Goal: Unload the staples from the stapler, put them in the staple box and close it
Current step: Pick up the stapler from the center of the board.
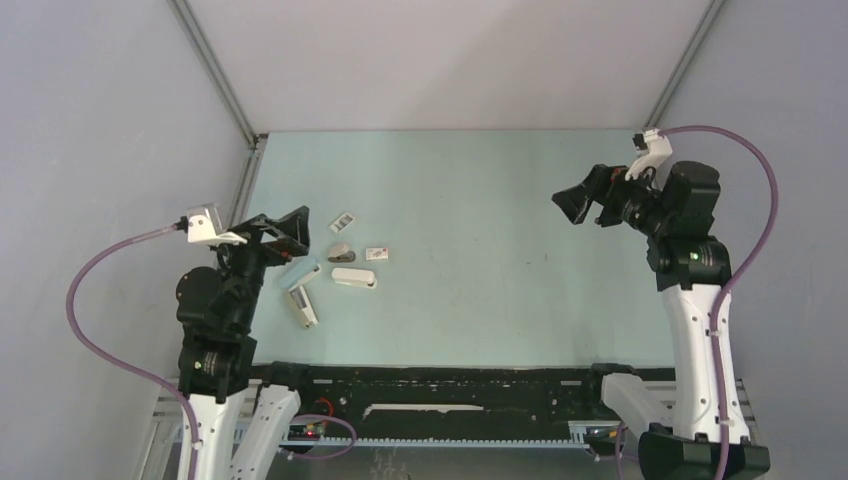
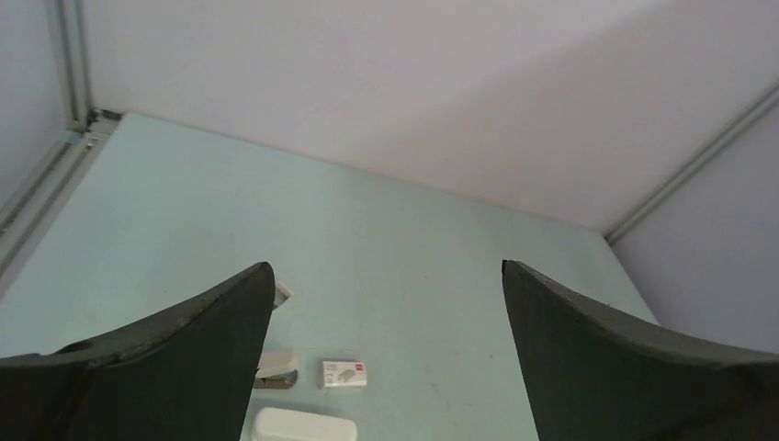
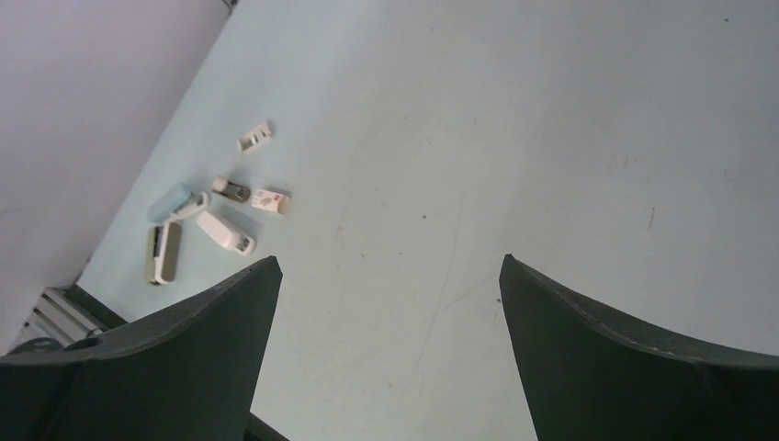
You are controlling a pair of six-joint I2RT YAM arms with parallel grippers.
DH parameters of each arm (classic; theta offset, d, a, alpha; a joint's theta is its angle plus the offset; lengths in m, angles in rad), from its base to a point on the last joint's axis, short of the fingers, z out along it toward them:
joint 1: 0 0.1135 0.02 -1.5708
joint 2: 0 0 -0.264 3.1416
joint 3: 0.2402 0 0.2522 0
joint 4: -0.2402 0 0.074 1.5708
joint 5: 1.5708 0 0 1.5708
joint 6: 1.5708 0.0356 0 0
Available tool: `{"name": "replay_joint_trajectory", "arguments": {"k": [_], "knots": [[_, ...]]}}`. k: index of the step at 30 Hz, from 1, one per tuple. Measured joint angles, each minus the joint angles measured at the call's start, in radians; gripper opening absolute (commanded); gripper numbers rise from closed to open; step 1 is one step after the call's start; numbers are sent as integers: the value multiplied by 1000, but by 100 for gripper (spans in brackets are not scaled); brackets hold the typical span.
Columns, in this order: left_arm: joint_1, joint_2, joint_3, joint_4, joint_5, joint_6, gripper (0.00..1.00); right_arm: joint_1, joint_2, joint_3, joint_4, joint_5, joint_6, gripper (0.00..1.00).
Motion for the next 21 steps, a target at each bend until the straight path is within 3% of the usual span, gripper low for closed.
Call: {"name": "replay_joint_trajectory", "arguments": {"k": [14,17,21], "knots": [[0,10,-150,55,210,-145,100,-32,-77,-141,76,-90,98,100],[0,39,-197,109,251,-193,100,-33,-84,-187,119,-196,44,100],[0,126,-263,201,338,-303,100,0,-86,-230,95,-394,-163,100]]}}
